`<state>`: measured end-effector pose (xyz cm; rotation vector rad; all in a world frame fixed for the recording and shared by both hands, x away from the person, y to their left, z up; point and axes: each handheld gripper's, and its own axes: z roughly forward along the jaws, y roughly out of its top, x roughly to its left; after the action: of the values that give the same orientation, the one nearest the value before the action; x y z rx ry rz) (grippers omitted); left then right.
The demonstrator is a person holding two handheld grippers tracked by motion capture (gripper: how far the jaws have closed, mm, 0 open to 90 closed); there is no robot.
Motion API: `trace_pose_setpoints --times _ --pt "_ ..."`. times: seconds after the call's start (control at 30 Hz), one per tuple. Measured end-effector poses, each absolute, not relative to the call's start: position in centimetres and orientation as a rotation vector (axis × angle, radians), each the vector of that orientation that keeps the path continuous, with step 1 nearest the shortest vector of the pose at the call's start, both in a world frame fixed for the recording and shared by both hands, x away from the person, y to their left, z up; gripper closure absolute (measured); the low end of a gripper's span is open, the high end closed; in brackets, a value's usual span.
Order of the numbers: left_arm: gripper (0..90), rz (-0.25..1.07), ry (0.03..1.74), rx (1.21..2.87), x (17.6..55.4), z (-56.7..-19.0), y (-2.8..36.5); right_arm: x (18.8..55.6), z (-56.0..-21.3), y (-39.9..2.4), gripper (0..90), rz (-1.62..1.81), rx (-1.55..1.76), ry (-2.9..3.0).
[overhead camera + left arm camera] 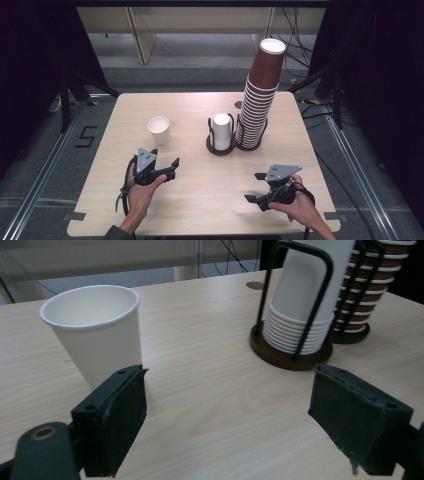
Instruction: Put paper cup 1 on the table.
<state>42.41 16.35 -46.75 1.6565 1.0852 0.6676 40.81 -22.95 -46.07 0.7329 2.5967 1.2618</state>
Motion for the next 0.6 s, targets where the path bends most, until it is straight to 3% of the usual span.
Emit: trace_pose_setpoints --times 0.6 --pt "14.8 0.611 1.005 1.723 38.0 -47.9 14.4 40.9 -46.3 -22.9 17.7 1.256 0.734 2.599"
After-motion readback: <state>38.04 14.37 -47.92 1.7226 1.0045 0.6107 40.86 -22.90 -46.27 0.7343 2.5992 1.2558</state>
